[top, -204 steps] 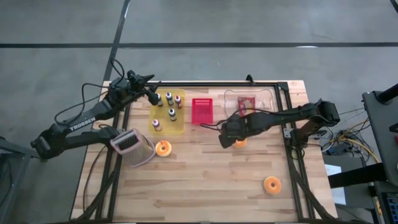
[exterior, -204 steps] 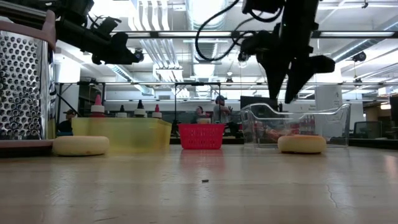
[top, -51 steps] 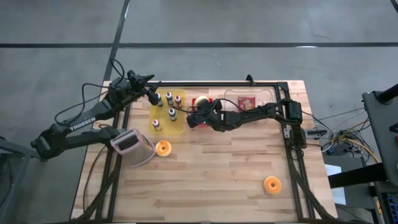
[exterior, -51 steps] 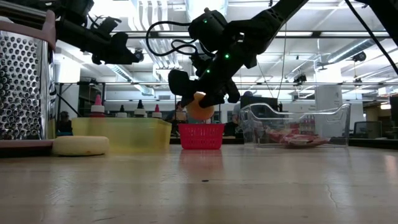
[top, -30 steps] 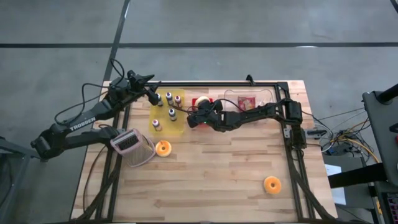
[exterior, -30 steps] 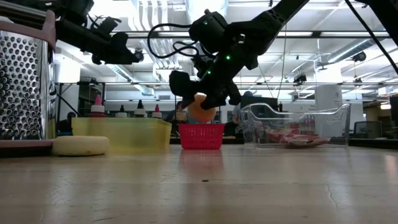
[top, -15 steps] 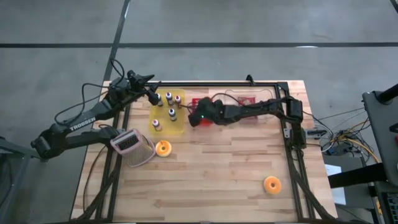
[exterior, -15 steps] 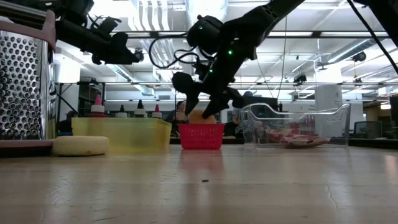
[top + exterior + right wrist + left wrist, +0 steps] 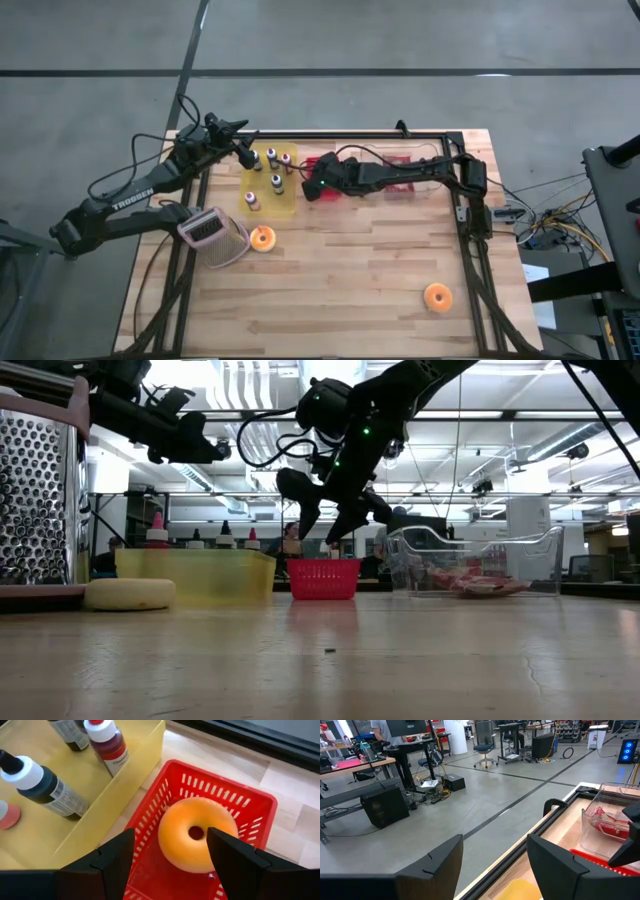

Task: Pick & Place Food Item
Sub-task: Put the right orange donut into the red bin

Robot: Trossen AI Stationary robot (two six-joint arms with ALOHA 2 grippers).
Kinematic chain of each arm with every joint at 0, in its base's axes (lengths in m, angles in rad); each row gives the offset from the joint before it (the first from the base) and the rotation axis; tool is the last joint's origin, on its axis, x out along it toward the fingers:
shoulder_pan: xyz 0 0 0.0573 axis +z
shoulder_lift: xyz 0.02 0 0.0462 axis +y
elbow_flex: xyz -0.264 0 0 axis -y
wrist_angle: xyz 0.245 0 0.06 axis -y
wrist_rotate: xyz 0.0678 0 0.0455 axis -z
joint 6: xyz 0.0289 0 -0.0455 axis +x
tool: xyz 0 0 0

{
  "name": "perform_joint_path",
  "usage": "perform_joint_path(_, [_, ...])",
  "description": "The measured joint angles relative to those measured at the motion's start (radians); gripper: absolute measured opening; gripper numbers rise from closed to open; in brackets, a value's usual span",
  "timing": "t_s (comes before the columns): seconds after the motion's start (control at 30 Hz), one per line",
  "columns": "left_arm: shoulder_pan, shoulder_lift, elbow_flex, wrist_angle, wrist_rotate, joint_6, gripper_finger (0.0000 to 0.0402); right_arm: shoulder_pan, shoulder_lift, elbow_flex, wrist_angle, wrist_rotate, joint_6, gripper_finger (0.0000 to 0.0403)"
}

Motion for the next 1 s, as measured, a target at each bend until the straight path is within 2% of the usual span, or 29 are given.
perform_joint_path(0.07, [0.0, 0.0, 0.0, 0.0, 0.0, 0.0, 0.0223, 0.004, 0.0, 0.0, 0.003, 0.022, 0.003, 0.0244])
perform_joint_path(0.17, [0.0, 0.0, 0.0, 0.0, 0.0, 0.0, 0.0223, 0.027, 0.0, 0.0, 0.019, 0.113, 0.003, 0.0244])
perform_joint_path(0.47, [0.0, 0.0, 0.0, 0.0, 0.0, 0.0, 0.0223, 0.198, 0.0, 0.0, 0.053, 0.534, -0.001, 0.0242])
perform_joint_path(0.57, [0.0, 0.0, 0.0, 0.0, 0.0, 0.0, 0.0223, 0.254, -0.003, -0.001, 0.031, 0.638, -0.021, 0.0237])
perform_joint_path(0.73, [0.0, 0.0, 0.0, 0.0, 0.0, 0.0, 0.0223, 0.312, -0.067, -0.001, -0.064, 0.639, -0.001, 0.0231])
perform_joint_path(1.0, [0.0, 0.0, 0.0, 0.0, 0.0, 0.0, 0.0223, 0.323, -0.097, 0.0, -0.085, 0.601, 0.016, 0.0236])
